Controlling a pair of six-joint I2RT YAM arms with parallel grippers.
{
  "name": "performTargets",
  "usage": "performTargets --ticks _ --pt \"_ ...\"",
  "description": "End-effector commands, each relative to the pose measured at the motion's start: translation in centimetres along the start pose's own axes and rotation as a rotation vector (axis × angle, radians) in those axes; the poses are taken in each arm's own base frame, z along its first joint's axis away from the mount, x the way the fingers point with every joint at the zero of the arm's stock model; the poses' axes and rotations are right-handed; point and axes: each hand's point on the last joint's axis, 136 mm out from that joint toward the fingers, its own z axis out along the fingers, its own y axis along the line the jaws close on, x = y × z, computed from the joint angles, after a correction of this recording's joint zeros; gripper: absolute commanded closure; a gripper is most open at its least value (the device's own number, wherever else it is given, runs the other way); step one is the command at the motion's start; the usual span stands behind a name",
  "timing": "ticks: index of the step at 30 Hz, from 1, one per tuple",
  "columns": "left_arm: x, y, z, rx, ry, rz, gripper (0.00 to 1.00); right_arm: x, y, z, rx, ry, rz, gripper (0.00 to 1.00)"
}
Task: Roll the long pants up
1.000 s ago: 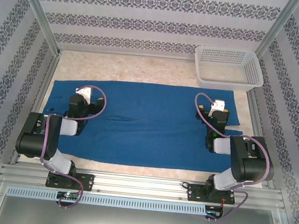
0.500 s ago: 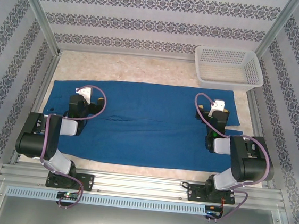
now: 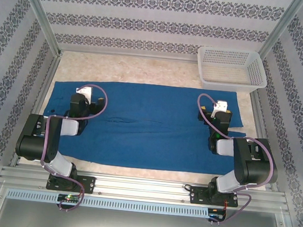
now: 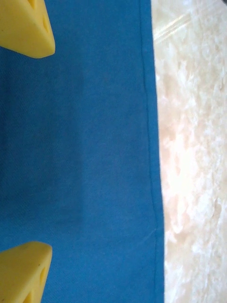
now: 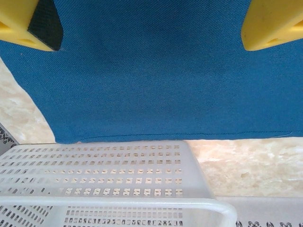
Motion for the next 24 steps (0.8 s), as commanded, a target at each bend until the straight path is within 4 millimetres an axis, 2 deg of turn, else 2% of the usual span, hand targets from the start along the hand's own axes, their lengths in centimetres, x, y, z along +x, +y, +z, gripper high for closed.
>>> performTargets --ticks 1,5,8,10,12,16,18,21,24 --pt "-1.2 0.3 -0.1 -0.029 -0.007 -0.006 0.00 -1.8 -0.1 0.1 -0.019 -0.042 0.028 0.02" --pt "-1.4 0.6 -0.2 -0.047 -0.010 -0.009 0.00 -1.7 0.0 0.1 -0.025 -0.039 0.032 0.02" --pt "-2.9 2.9 -1.1 -0.188 0.021 -0.058 0.00 -1.9 -0.2 0.0 -0.013 -0.043 0.035 0.02" --pt "-5.3 4.4 -2.8 -0.280 0.015 -0.108 0.00 -2.2 -1.5 -0.4 0.059 -0.057 0.068 0.02" --pt "-7.1 5.4 -5.0 -0.340 0.030 -0.184 0.00 -2.4 -1.3 -0.7 0.050 -0.064 0.055 0.02" --pt "-9.6 4.5 -8.4 -0.282 0.081 -0.242 0.00 -2.4 -1.0 -0.1 0.047 -0.038 0.042 0.02" --pt "-10.6 5.0 -10.4 -0.308 0.078 -0.253 0.00 -2.4 -1.0 -0.2 0.039 -0.034 0.047 0.02" --pt "-11.6 6.2 -13.7 -0.323 0.045 -0.365 0.00 -2.4 -1.0 -0.2 0.036 -0.037 0.047 0.02" --pt "-11.0 6.5 -15.5 -0.281 0.049 -0.498 0.00 -2.3 -1.1 0.0 0.015 -0.026 0.066 0.02"
